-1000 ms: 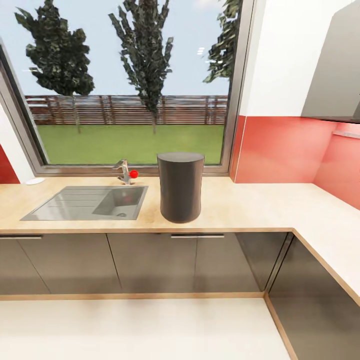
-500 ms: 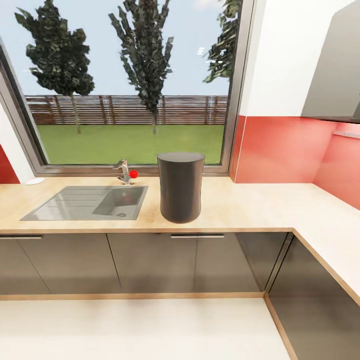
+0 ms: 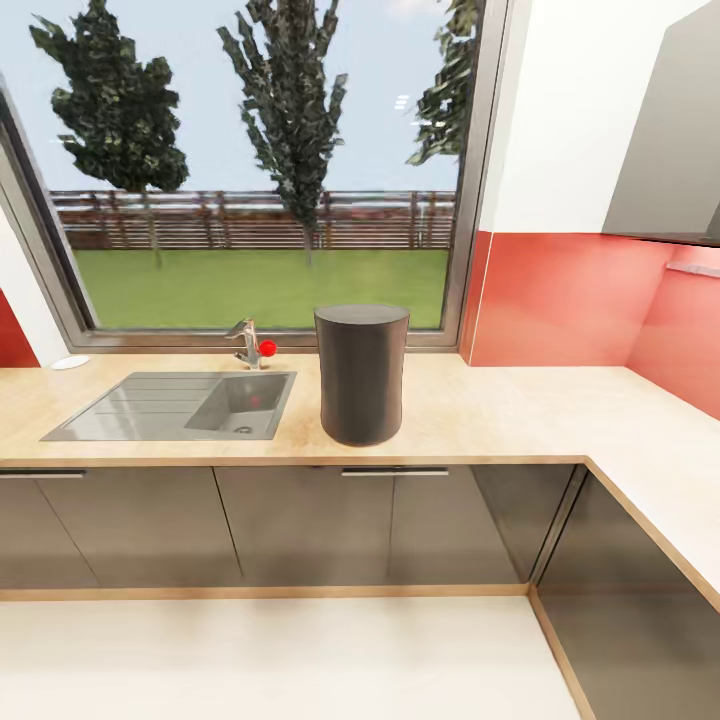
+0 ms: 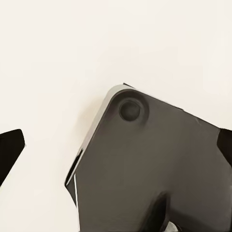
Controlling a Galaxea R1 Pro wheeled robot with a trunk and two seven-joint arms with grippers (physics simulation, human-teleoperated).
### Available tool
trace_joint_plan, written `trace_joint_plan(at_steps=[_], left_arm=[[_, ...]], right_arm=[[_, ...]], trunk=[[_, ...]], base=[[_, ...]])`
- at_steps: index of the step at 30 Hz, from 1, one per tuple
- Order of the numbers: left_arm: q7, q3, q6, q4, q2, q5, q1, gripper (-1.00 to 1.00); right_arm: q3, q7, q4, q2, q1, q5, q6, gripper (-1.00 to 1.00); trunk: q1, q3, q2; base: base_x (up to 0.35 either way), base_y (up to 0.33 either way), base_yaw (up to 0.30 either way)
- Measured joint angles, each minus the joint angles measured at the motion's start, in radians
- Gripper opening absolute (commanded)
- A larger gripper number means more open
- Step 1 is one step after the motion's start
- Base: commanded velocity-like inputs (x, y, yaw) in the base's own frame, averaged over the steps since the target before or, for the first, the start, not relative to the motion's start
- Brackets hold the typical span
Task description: Set up a coffee station on the kitchen countertop: keep the coffee maker on the countertop, move the bottle of coffee from the kitchen shelf to the counter next to the coffee maker, place a paper coffee filter on top of the coffee maker, put the saucer next to the coffee maker with the coffee cup on the saucer, and place the electric kettle next to the coffee maker.
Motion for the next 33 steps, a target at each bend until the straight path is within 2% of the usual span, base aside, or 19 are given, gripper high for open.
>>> trace_joint_plan(at_steps=[2,3,5,9,20,33], left_arm=[[0.0,0.0,0.011,-0.011,0.011,0.001,0.0,1.0],[-0.002,-0.001,0.005,-0.013,0.005,0.004,0.0,1.0],[-0.005,-0.002,-0.006,-0.015,-0.006,0.008,0.001,1.0],[-0.007,-0.005,-0.028,-0.02,-0.017,0.008,0.001,1.0],[-0.006,-0.005,-0.023,-0.022,-0.016,0.009,0.001,1.0],[-0.007,-0.005,-0.021,-0.022,-0.017,0.009,0.001,1.0]], right_arm=[[0.012,-0.012,0.0,0.011,0.0,-0.006,0.011,-1.0],[0.017,-0.008,0.002,0.015,0.001,-0.009,0.017,-1.0],[0.028,0.002,0.003,0.006,-0.001,-0.015,0.017,-1.0],[0.006,0.021,0.003,0.0,-0.001,-0.002,-0.005,-1.0],[-0.057,0.021,0.004,0.004,-0.001,-0.004,-0.067,-1.0],[-0.064,0.017,0.002,0.006,-0.001,-0.006,-0.062,-1.0]], trunk=[[0.0,0.0,0.0],[0.0,0.0,0.0],[0.0,0.0,0.0],[0.0,0.0,0.0],[0.0,-0.002,0.0],[0.0,-0.015,0.0]], base=[[0.0,0.0,0.0],[0.0,0.0,0.0],[0.0,0.0,0.0],[0.0,0.0,0.0],[0.0,0.0,0.034],[0.101,-0.08,0.215]])
